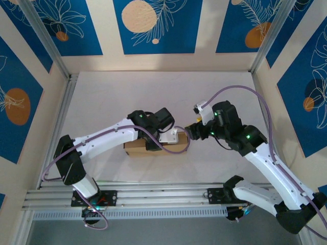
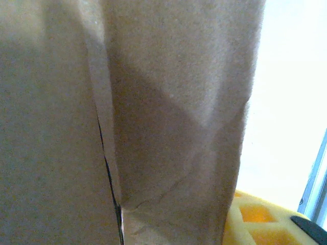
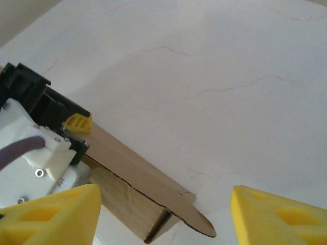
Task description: Fold the paper box
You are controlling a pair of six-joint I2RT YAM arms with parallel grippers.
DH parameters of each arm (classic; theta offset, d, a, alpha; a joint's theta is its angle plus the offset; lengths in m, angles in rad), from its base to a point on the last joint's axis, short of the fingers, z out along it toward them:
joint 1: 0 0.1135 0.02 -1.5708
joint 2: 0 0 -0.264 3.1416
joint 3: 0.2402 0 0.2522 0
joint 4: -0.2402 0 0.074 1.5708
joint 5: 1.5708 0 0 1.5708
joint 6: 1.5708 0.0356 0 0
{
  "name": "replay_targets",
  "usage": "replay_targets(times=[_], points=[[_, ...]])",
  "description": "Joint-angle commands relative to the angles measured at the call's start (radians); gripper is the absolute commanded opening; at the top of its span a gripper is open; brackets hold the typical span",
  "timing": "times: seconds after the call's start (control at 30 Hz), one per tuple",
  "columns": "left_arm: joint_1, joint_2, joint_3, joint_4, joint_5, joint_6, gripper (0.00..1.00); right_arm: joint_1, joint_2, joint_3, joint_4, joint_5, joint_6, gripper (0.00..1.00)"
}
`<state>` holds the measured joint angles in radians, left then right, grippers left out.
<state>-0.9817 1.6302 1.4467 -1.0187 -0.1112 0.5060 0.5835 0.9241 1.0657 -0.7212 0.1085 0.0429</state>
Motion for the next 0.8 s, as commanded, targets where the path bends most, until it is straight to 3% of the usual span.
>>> replay_targets(times=[0.0,0.1,0.3,0.5,0.6,0.77], points=[[0.004,-0.003,-0.026,0.043,0.041,-0.003,0.27,0.008,-0.006,0.044,-0.025,-0.036,-0.132,0.72],[0.005,-0.006,-0.025,0.04,0.042,-0.004,0.27,0.006,-0.01,0.039,-0.045,-0.065,-0.182,0.72],[0.003,-0.009,-0.011,0.045,0.059,0.002,0.27,0.006,0.031,0.065,-0.074,0.129,-0.301,0.71],[0.002,-0.007,-0.009,0.043,0.059,0.0,0.27,-0.006,0.032,0.084,-0.118,0.211,-0.497,0.72],[0.002,-0.016,-0.013,0.045,0.053,0.002,0.28,-0.007,0.041,0.084,-0.159,0.202,-0.533,0.72],[0.001,-0.024,-0.015,0.052,0.062,0.003,0.28,-0.014,0.033,0.033,-0.13,0.04,-0.53,0.71]])
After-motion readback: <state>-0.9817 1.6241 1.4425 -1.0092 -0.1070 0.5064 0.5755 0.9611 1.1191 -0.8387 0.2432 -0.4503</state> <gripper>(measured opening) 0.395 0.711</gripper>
